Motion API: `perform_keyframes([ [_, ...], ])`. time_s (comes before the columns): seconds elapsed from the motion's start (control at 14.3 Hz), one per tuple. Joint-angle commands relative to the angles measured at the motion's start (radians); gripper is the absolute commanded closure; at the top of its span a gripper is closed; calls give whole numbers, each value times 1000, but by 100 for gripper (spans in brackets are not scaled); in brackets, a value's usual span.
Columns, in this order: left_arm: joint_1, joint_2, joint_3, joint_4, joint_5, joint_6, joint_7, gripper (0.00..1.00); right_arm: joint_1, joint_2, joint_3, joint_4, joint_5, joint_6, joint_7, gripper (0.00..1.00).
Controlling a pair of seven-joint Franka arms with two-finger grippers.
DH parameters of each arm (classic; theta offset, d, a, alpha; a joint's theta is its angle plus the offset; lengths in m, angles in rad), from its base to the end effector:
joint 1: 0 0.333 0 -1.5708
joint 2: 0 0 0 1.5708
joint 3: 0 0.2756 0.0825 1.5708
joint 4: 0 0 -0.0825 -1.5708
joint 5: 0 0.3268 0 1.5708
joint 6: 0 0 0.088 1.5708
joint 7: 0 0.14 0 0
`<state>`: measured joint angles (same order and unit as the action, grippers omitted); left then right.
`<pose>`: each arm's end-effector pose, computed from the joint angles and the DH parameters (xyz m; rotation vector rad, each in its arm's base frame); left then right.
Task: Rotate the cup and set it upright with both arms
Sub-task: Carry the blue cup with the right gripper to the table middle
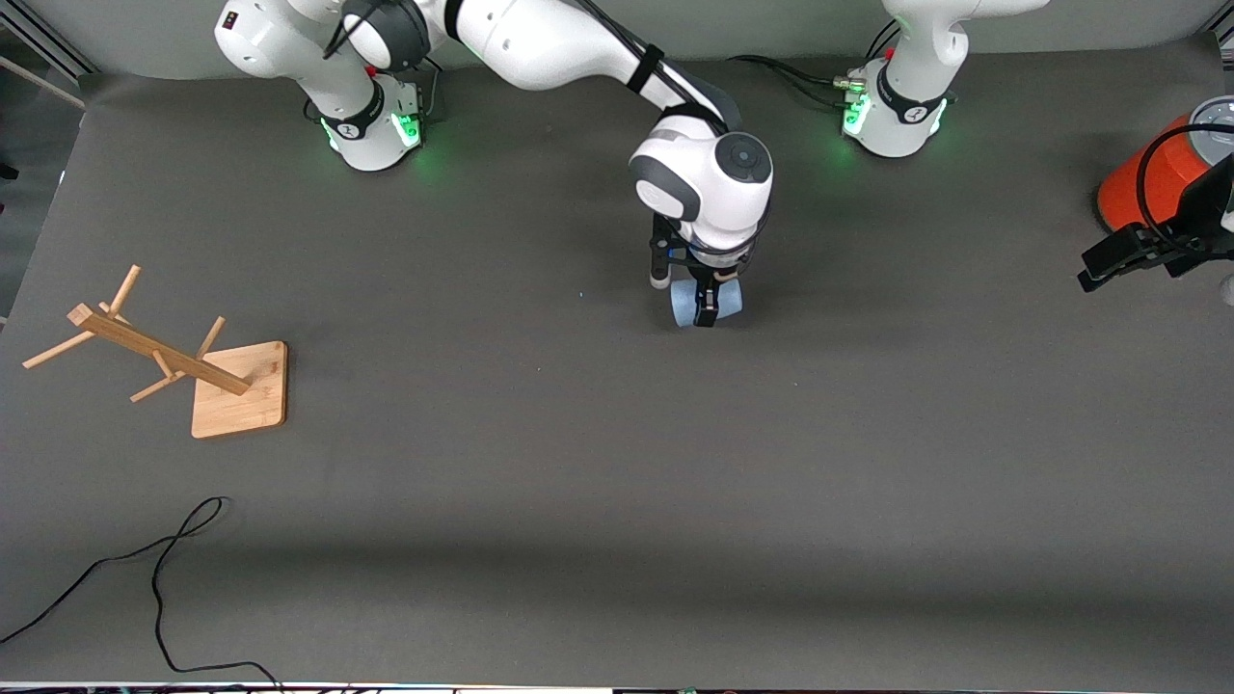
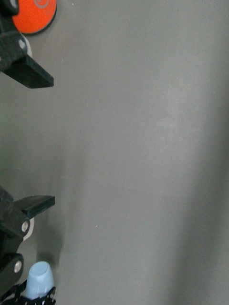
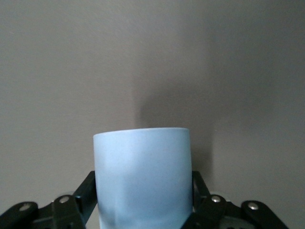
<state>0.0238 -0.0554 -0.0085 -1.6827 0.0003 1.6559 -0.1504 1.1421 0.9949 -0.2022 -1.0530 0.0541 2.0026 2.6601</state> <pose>0.4900 0.0074 0.5392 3.1293 0.2598 0.0449 0.3683 0.5804 0.2009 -2.1209 2.3090 -0.1964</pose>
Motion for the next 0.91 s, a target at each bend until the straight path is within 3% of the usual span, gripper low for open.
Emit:
perform_keyframes([
  [0.0,-5,-1,4,11,1,-8,12,0,13,51,-16,53,-17,11,53,58],
  [0.14,-5,-3,5,11,3,-10,12,0,18,68,-16,53,-17,30,61,55],
  [0.21,-5,-1,5,11,3,-10,12,0,18,76,-16,53,-17,34,64,42],
  [0.28,-5,-3,4,11,1,-10,12,0,18,82,-16,51,-19,47,66,11],
  [0.35,-5,-1,5,11,3,-10,12,0,18,88,-16,51,-28,51,66,0],
  [0.84,-5,-1,4,11,1,-10,12,0,18,90,-17,48,-36,59,64,0],
])
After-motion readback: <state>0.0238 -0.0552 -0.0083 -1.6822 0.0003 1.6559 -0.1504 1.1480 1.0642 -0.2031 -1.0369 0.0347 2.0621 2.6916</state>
